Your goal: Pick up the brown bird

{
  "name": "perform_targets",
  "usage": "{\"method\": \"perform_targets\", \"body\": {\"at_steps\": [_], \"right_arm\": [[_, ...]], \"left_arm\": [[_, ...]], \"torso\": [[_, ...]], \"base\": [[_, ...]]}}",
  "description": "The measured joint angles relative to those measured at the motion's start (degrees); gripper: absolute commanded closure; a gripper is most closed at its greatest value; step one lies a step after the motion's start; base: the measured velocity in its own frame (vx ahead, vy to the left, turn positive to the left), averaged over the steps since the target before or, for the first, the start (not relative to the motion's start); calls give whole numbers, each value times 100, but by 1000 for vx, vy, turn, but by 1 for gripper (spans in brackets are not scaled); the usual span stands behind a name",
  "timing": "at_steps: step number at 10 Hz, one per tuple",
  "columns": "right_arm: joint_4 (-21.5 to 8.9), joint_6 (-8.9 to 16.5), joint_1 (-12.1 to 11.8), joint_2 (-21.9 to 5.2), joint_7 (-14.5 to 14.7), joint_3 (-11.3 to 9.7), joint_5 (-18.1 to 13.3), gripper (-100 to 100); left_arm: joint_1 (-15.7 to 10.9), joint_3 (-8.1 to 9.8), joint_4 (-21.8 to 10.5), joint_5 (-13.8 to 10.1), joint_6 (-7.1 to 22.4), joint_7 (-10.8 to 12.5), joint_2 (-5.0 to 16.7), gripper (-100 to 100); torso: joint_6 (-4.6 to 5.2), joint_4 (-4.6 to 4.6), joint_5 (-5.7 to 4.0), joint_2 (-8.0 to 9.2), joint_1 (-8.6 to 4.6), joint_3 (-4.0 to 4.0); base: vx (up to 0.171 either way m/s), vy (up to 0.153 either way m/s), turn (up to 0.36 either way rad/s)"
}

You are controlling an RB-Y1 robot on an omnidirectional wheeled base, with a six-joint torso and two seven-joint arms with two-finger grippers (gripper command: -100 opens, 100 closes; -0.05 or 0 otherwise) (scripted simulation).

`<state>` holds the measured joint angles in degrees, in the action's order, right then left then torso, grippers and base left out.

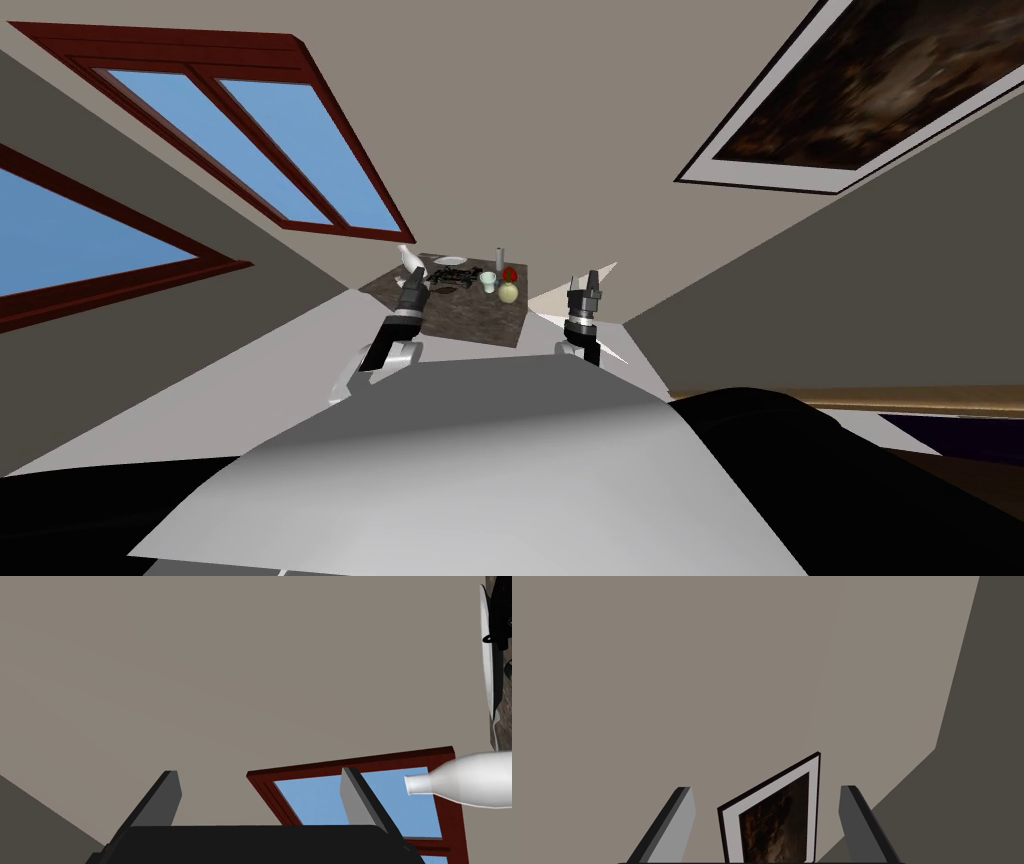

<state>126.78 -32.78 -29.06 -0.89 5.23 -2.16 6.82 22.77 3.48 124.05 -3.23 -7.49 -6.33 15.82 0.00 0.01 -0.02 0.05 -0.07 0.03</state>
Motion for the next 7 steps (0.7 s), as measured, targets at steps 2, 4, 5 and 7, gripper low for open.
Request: {"method": "perform_targets", "body": {"at_steps": [2, 4, 5, 7], "right_arm": [[0, 0, 0, 0, 0, 0, 0, 0], [0, 0, 0, 0, 0, 0, 0, 0], [0, 0, 0, 0, 0, 0, 0, 0], [0, 0, 0, 0, 0, 0, 0, 0]], "left_arm": [[-119, 74, -22, -5, 342, 0, 110, -100], [-141, 92, -50, 2, 585, -14, 143, -100], [-205, 132, -61, -4, 746, -13, 203, -100], [-319, 188, -121, -5, 1093, -24, 279, -100]], "torso": [[0, 0, -1, 1, -4, 0], [-1, 0, 0, -3, 3, -1], [0, 0, 0, -2, 2, -1], [0, -1, 0, -3, 0, -2]], "base": [[-17, -32, -11], [-9, -14, -12], [-12, -17, -9], [-8, -23, -17]]}}
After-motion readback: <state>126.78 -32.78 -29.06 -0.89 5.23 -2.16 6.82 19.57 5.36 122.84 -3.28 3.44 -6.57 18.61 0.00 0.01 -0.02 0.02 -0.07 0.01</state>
